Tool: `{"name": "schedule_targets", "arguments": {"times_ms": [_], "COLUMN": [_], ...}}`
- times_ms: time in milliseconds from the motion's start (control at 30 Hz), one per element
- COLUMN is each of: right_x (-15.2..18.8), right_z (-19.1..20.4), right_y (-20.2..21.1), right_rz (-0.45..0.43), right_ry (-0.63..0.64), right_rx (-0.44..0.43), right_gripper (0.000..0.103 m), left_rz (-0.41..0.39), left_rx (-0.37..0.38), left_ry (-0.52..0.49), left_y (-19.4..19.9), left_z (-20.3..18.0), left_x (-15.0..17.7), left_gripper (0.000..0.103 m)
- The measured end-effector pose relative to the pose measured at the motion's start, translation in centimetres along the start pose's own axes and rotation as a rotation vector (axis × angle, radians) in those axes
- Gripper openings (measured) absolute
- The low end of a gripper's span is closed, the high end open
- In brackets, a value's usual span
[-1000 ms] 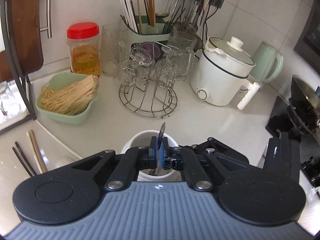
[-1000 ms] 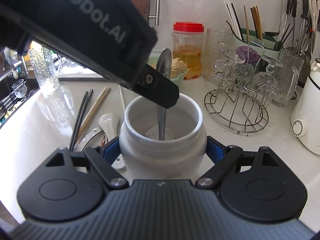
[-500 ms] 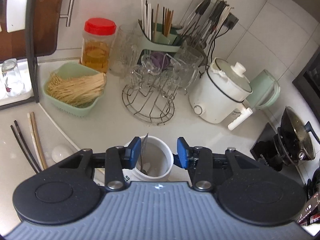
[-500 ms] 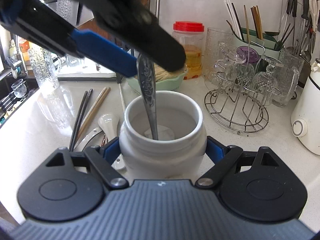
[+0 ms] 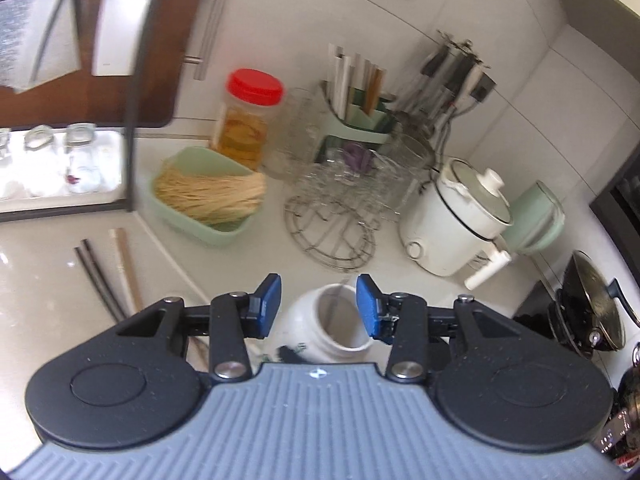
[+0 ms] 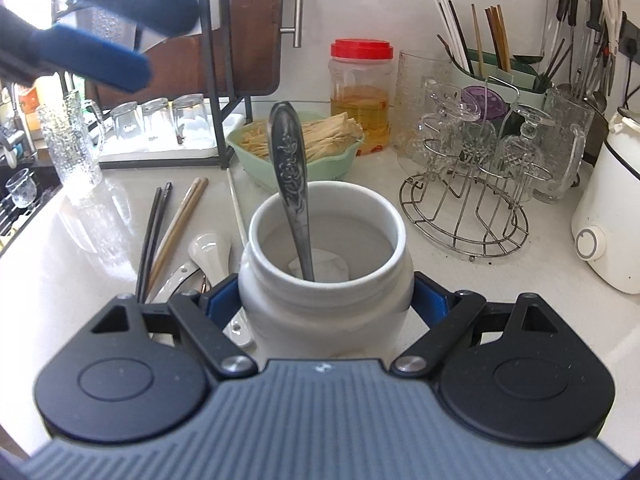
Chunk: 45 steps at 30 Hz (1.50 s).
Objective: Organize utensils
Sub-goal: 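Move the left gripper back over the utensils to the white ceramic spoon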
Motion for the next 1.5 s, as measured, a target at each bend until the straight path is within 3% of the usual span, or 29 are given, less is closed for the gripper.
{"name": "schedule_targets", "arguments": {"times_ms": [467, 700, 900, 1100, 1267, 1500], "right_x": [-0.6, -0.6, -0.7, -0.8, -0.6, -0.7], "right_z": [0.8, 1.2, 1.2, 1.3, 1.3, 1.2], "right_y": [-0.4, -0.6, -0.6, -0.7, -0.6, -0.5], "right_rz": [0.02, 0.023, 0.032, 0.038, 0.035, 0.044], "right_ry": [-0.078, -0.099, -0.109, -0.115, -0.12, -0.12], "right_rx": [0.074, 0.105, 0.117, 0.125, 0.129, 0.127], "right_gripper": [0.09, 0.09, 0.09, 0.09, 0.09, 0.09], "left_rz": [0.11, 0.172, 0.167, 0.152, 0.199, 0.235], "left_rx": [-0.151, -0.177, -0.206, -0.153, -0.068, -0.063], "left_ry": [0.138, 0.227, 0.276, 0.255, 0.241, 0.266], "left_y": [-1.4, -3.2, -5.2, -6.8, -9.3, -12.9], "left_z": [9.9, 14.7, 17.8, 17.3, 15.3, 13.9], "left_x": [3.7, 6.1, 6.3, 4.2, 3.7, 3.3], "left_gripper": [0.049, 0.049, 0.049, 0.049, 0.048, 0.049]}}
Point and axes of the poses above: each gripper's, at about its wrist camera, not at the fingertips, and y roughly against the way its jaws point, z to its left, x to its underside, the point moved 4 cm from there along -y, roughly the way its jaws point, and after that the axes turned 5 degrees about z, right-handed, at the moved point
